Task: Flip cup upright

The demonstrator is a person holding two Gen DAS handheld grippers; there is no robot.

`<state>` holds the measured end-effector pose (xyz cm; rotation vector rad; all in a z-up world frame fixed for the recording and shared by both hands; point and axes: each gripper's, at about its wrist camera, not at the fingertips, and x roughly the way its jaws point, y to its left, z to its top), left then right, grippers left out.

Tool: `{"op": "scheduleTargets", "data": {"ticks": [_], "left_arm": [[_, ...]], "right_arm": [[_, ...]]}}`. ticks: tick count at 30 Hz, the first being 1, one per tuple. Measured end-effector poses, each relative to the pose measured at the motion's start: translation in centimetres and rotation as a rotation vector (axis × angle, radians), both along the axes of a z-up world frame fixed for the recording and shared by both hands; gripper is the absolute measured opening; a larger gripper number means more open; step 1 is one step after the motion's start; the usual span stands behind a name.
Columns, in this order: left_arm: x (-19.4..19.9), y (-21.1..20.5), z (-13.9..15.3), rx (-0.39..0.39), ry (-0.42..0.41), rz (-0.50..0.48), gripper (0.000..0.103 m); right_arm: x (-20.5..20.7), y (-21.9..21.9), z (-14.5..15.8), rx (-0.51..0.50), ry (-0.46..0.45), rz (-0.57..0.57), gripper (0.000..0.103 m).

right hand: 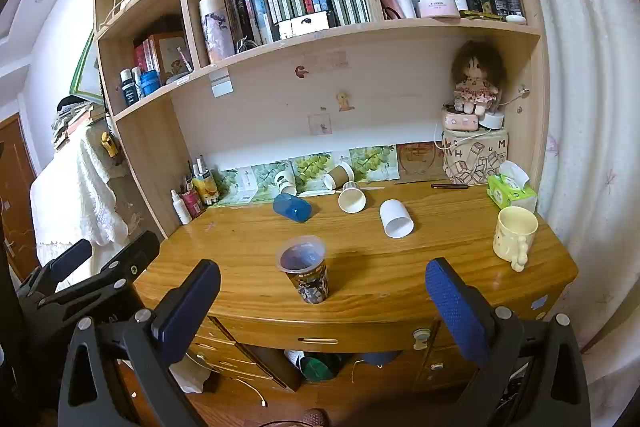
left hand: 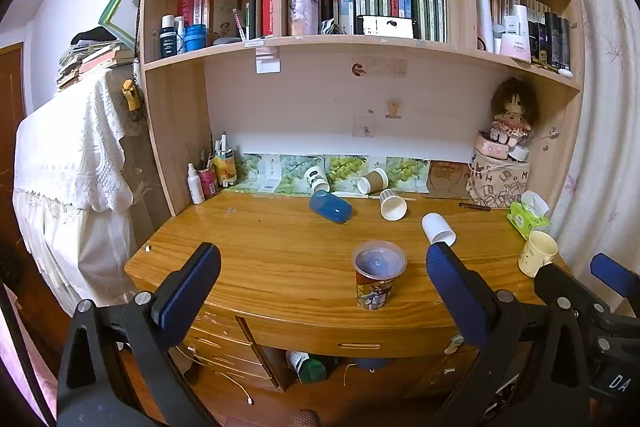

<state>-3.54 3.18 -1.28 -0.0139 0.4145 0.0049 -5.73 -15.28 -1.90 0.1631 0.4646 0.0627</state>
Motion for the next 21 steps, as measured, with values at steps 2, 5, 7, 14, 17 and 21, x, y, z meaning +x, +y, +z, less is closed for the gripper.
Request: {"op": "scheduleTargets", "data": {"ticks": [2, 5, 7, 14, 17, 21], "left_arm": [[0.1, -0.1, 0.0, 0.002, 0.001, -0.002, 0.103], [0.4, -0.3, -0.1, 0.004, 0.007, -0.004, 0.103], [0.7, -0.4, -0.1, 0.003, 0.014, -0.007, 0.103], [1.2, -0.6, -0.2, 0.004, 0.021, 0.003, 0.103], [1.2, -0.6, -0.2, 0.004, 0.026, 0.002, 0.103], [1.3, -0.7, -0.3, 0.004, 0.031, 0.0, 0.103]], "right_arm": [[0.2, -0.1, -0.1, 0.001, 0.004, -0.001, 0.103], [0.5, -0.4, -0.2, 0.003, 0.012, -0.002, 0.103], [0.8, -0.5, -0.3, 0.004, 0.018, -0.002, 0.103], [1.4, -0.7, -0.4, 0.004, 0.037, -0.002, 0.103], [1.6, -0.8, -0.5, 0.005, 0.048, -0.004, 0.103], [1.7, -0.9, -0.6, 0.006, 0.05, -0.004, 0.103]]}}
